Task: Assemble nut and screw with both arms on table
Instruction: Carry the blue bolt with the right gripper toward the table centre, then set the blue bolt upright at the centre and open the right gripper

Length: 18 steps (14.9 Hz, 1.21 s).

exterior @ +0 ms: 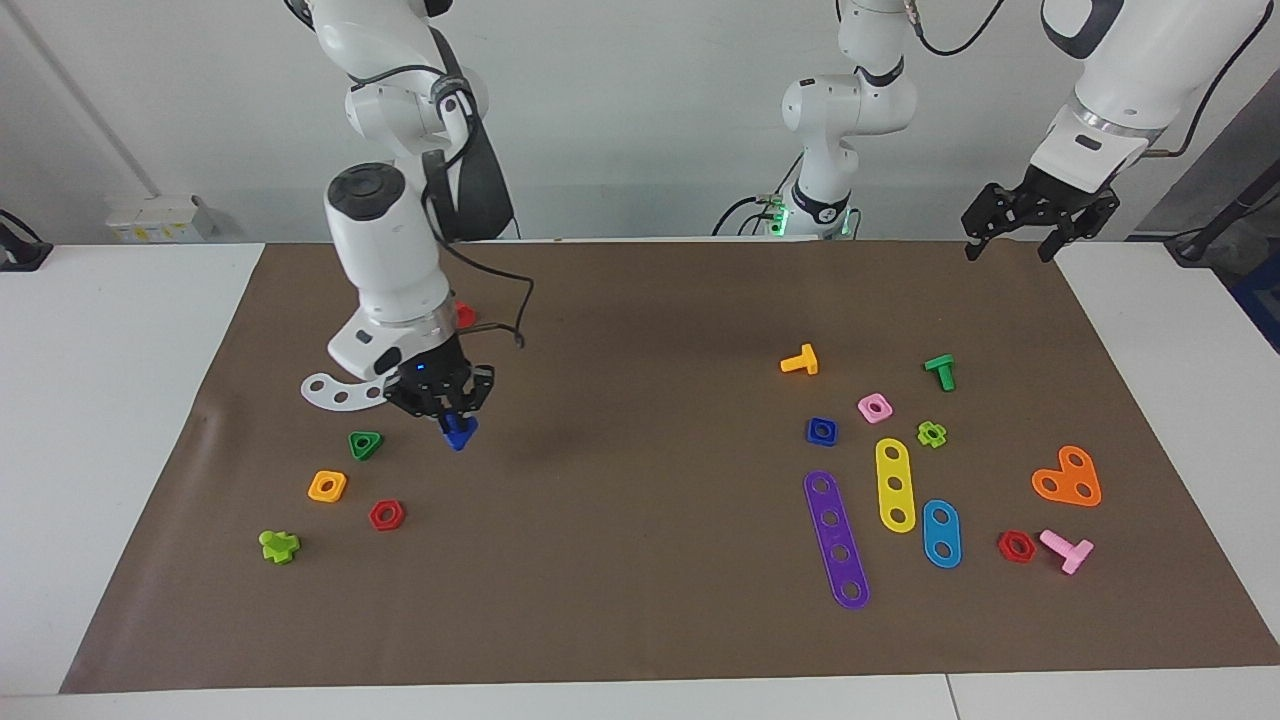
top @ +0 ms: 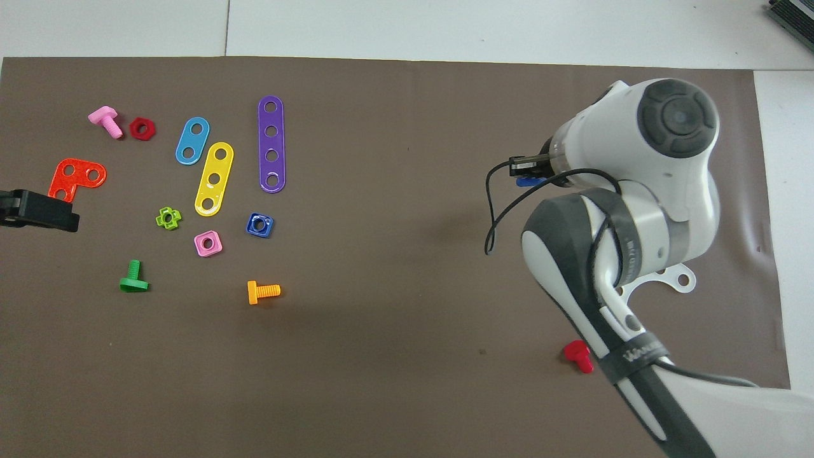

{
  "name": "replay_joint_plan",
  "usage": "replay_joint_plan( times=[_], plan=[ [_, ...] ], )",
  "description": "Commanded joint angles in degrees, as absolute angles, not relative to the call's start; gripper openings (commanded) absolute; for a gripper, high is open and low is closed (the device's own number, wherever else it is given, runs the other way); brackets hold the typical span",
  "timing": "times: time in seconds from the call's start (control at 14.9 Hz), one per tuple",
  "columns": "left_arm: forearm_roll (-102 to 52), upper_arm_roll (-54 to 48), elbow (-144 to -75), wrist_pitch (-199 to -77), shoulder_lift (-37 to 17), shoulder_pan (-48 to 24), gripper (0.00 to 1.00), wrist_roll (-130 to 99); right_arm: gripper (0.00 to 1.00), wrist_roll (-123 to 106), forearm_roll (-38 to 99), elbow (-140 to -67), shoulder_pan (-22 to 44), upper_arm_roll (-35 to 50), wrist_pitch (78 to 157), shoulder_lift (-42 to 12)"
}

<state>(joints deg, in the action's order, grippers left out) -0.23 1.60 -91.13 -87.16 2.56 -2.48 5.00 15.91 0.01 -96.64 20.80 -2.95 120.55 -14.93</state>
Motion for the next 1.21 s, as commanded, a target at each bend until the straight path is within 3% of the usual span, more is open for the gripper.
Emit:
replay_joint_plan(
  times=[0.0, 0.2, 0.54, 0.94, 1.14],
  plan=[
    [-0.5, 1.3, -92.1, -87.1, 3.7, -1.8, 1.0, 4.7, 0.0, 25.3, 0.5, -92.0, 27.0, -3.3, 120.9, -19.8],
    [-0.5, 1.3, -92.1, -87.1, 3.6, -1.8, 1.0, 4.7, 0.0, 33.5, -1.0, -87.9, 31.5, -3.3, 122.7, -23.9],
    [-0.5, 1.2, -92.1, -87.1, 3.7, -1.8, 1.0, 4.7, 0.0, 46.5, -8.1, -88.2, 39.5, -3.3, 127.3, -30.1],
    [-0.5, 1.3, -92.1, -87.1, 3.7, -1.8, 1.0, 4.7, 0.0, 50.2, -8.5, -89.6, 41.5, -3.3, 130.4, -32.4],
    [-0.5, 1.3, -92.1, -87.1, 3.7, -1.7, 1.0, 4.7, 0.0, 50.3, -8.5, -93.6, 41.7, -3.3, 134.4, -32.2]
  ],
)
